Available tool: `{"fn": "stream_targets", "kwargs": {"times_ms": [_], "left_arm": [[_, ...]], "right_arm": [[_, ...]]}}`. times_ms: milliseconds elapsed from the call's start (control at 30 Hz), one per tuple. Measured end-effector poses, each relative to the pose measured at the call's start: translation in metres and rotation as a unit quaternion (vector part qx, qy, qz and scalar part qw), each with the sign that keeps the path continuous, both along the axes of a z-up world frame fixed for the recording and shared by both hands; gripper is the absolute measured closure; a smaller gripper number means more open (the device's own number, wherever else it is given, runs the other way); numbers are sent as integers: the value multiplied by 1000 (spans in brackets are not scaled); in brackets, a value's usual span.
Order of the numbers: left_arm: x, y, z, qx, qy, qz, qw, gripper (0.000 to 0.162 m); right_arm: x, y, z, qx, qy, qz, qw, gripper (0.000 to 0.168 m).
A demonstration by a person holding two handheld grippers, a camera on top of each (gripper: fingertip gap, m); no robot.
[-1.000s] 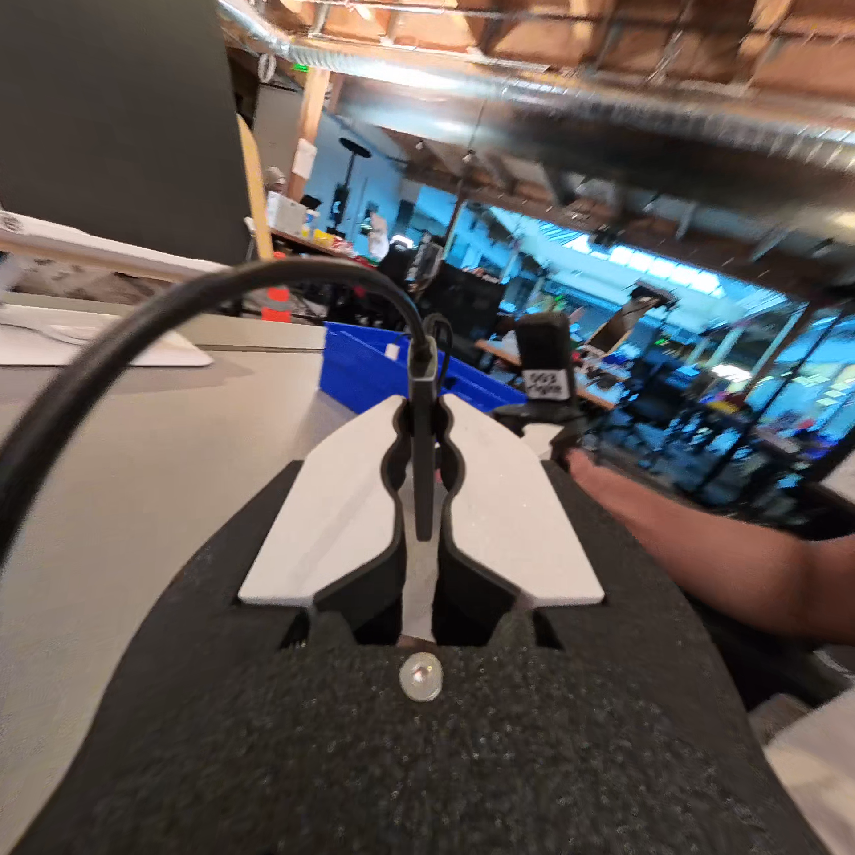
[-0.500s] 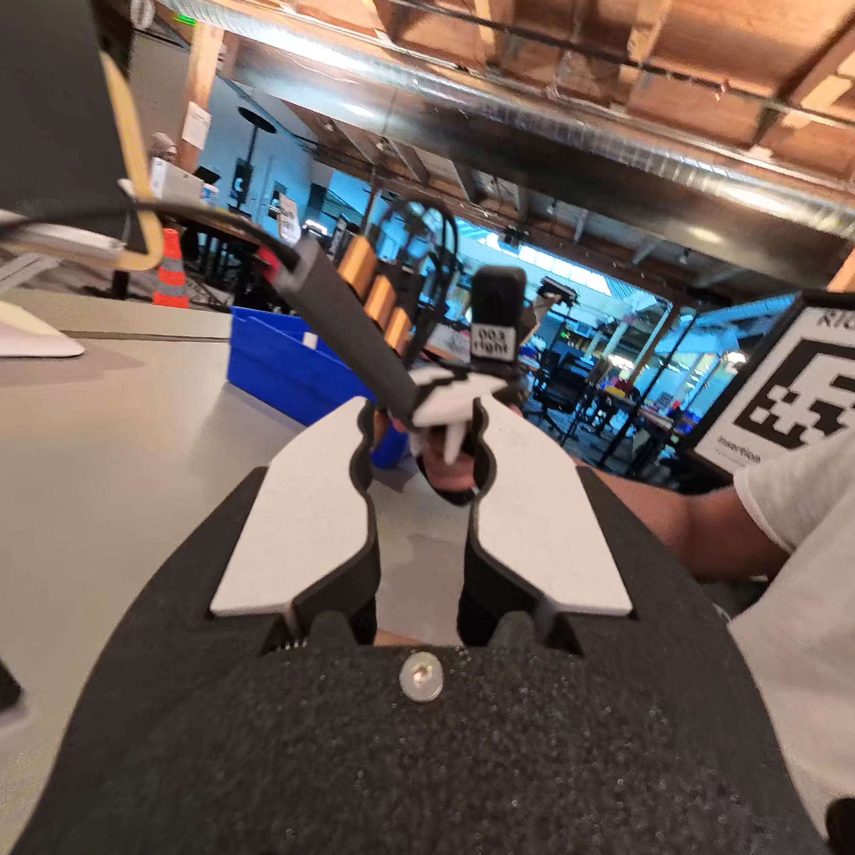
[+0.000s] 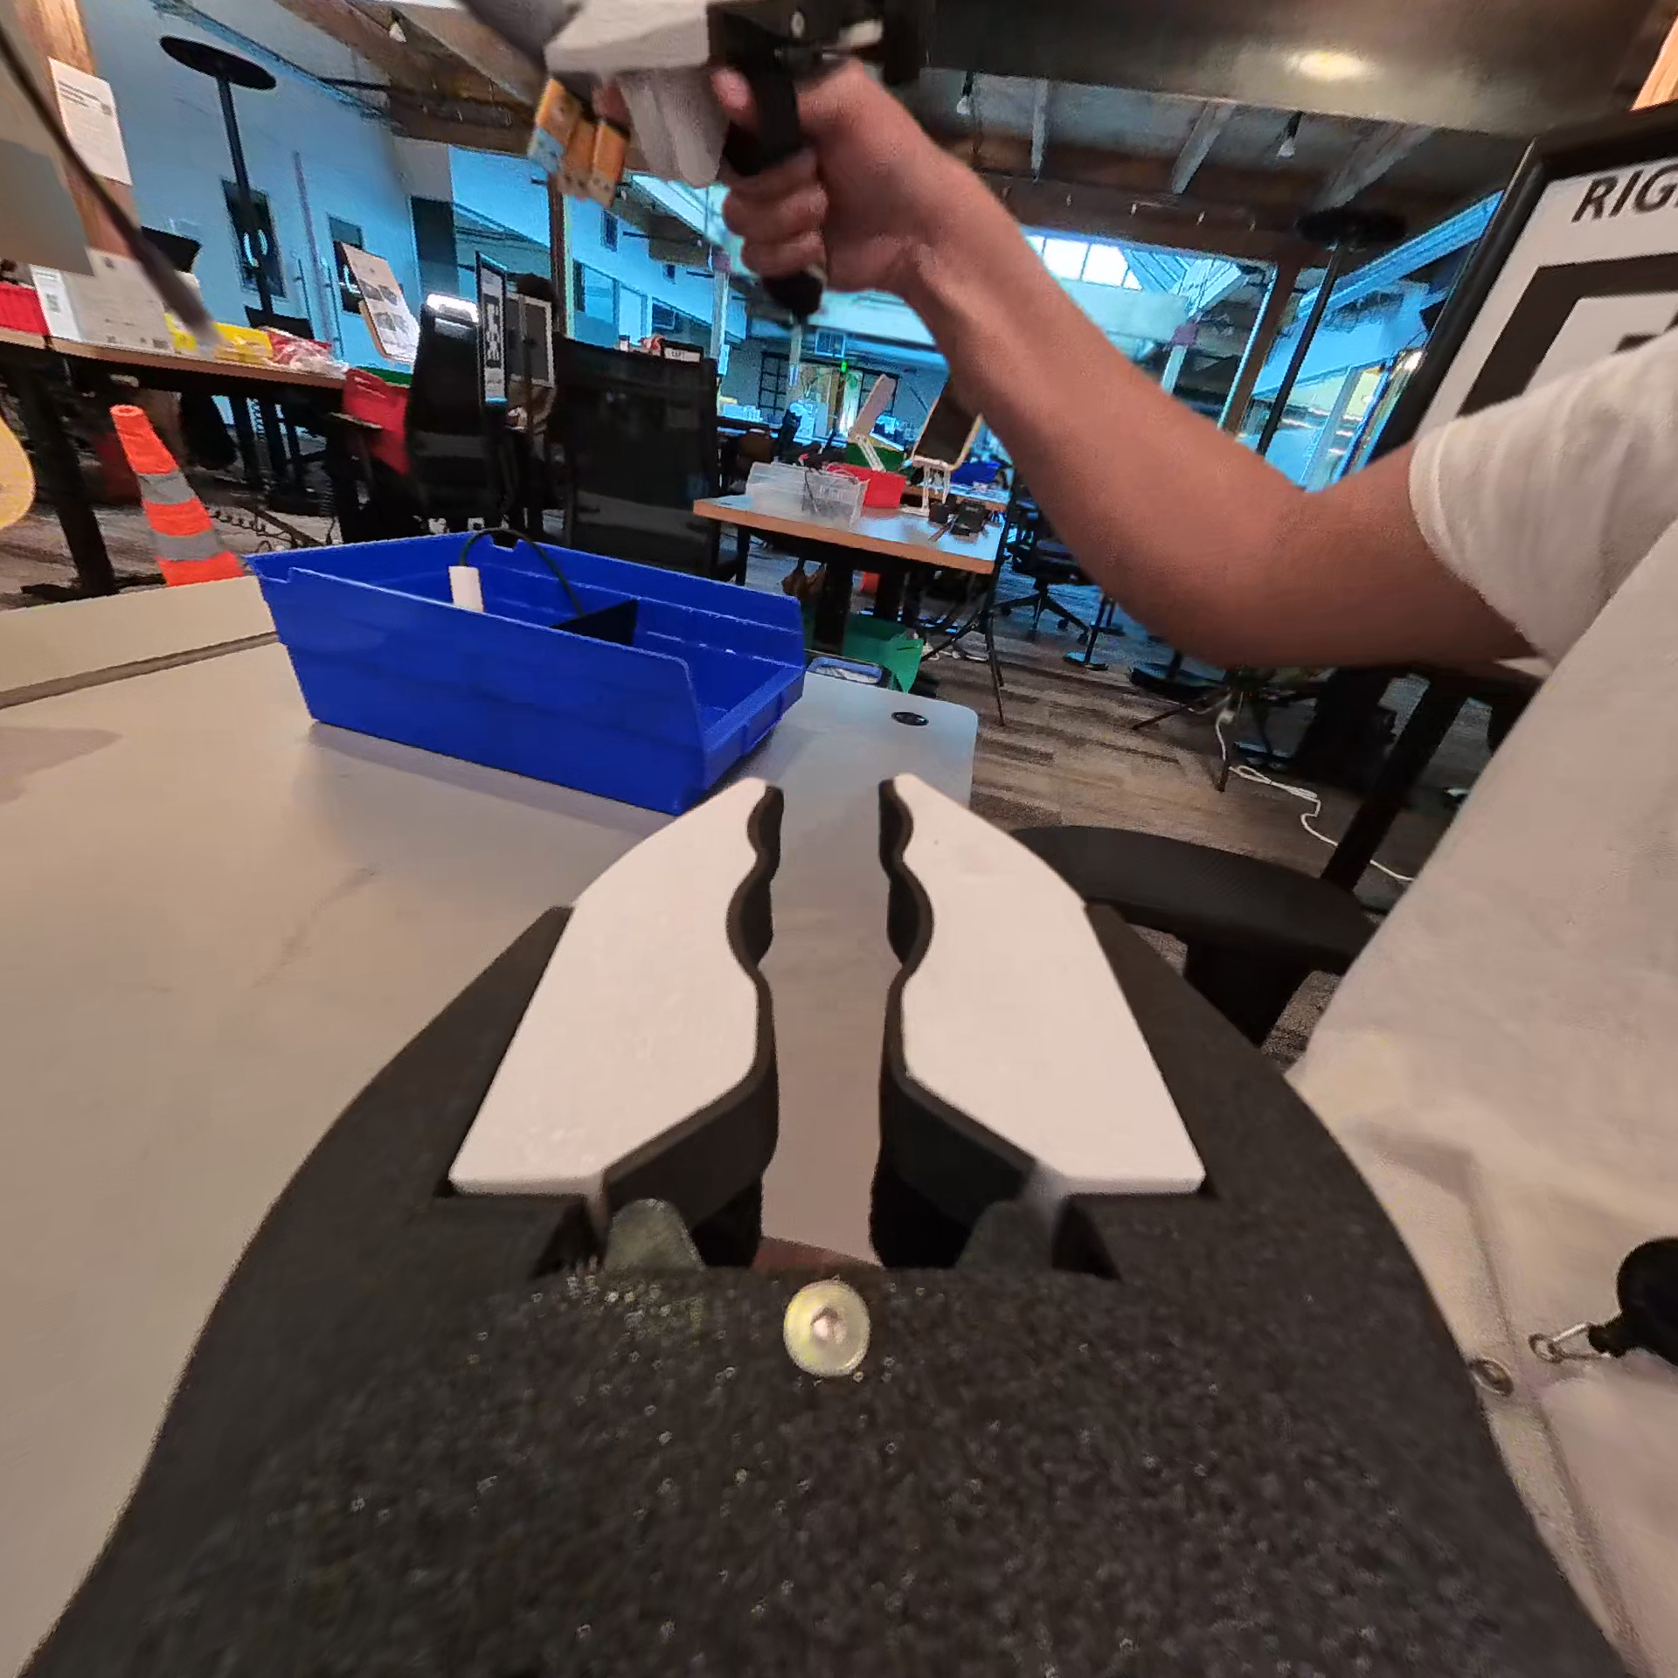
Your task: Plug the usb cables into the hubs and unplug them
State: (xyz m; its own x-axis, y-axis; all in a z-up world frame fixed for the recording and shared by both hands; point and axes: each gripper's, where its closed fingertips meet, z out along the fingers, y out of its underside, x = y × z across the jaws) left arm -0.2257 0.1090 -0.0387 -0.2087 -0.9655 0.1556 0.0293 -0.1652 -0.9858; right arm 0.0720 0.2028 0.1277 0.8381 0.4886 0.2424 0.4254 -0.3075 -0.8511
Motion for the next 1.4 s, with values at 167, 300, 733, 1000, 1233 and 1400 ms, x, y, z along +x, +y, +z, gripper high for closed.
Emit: {"fn": "stream_targets", "kwargs": {"times_ms": [167, 300, 733, 1000, 1233, 1400], "left_arm": [[2, -3, -1, 15, 7, -3, 1000, 142], [6, -5, -2, 18, 8, -6, 1000, 144], [7, -3, -23, 30, 46, 3, 998, 144], [-8, 38, -23, 47, 55, 99, 992, 142], [-65, 119, -9, -15, 46, 294, 954, 141], [-130, 158, -2, -14, 43, 439, 897, 141]], "right_arm": [[76, -20, -37, -152, -73, -26, 985, 160], [104, -16, -98, -263, -99, -34, 959, 160], [131, 54, -278, -431, -7, -95, 897, 158], [150, 36, -264, -387, -40, -130, 912, 139], [179, -21, -195, -291, -67, -187, 936, 131], [151, -52, -114, -65, 7, -277, 959, 131]]}}
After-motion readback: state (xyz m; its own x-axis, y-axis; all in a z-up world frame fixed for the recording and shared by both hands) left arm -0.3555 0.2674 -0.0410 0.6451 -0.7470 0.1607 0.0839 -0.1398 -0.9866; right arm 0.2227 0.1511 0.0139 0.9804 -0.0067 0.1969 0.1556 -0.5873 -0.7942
